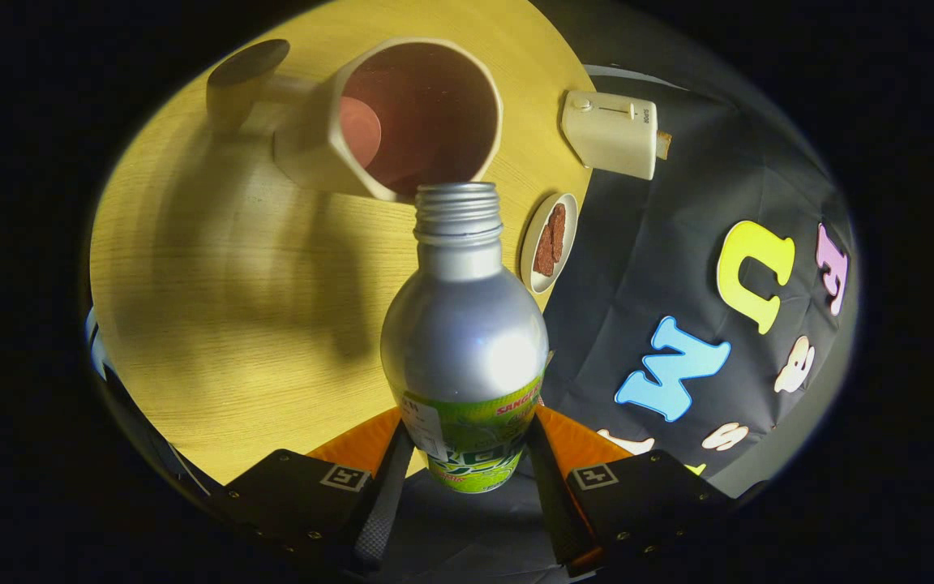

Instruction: Take the bottle from table, then pour the juice into the cup, finally place the bottle on the coaster

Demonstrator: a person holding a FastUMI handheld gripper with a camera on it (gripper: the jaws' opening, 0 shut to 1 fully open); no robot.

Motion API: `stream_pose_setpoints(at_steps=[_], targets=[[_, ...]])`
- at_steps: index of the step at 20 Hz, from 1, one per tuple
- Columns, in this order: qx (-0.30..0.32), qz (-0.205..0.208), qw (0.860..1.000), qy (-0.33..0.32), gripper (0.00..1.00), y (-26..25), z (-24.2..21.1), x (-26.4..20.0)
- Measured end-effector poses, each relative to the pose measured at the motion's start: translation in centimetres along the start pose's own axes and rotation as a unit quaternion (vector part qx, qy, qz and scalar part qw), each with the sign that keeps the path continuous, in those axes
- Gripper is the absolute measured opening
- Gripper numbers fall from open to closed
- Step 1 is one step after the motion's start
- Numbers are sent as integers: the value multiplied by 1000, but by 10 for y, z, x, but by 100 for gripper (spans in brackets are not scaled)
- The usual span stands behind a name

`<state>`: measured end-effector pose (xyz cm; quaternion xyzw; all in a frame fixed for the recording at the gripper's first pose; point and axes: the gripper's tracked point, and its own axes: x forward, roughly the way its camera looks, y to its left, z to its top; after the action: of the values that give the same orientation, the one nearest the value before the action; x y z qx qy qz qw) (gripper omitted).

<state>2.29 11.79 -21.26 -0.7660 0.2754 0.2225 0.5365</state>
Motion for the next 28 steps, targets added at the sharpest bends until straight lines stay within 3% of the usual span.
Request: stream_pose_setpoints(at_steps=[28], targets=[[-70, 18, 997, 31, 75, -20, 1, -7]])
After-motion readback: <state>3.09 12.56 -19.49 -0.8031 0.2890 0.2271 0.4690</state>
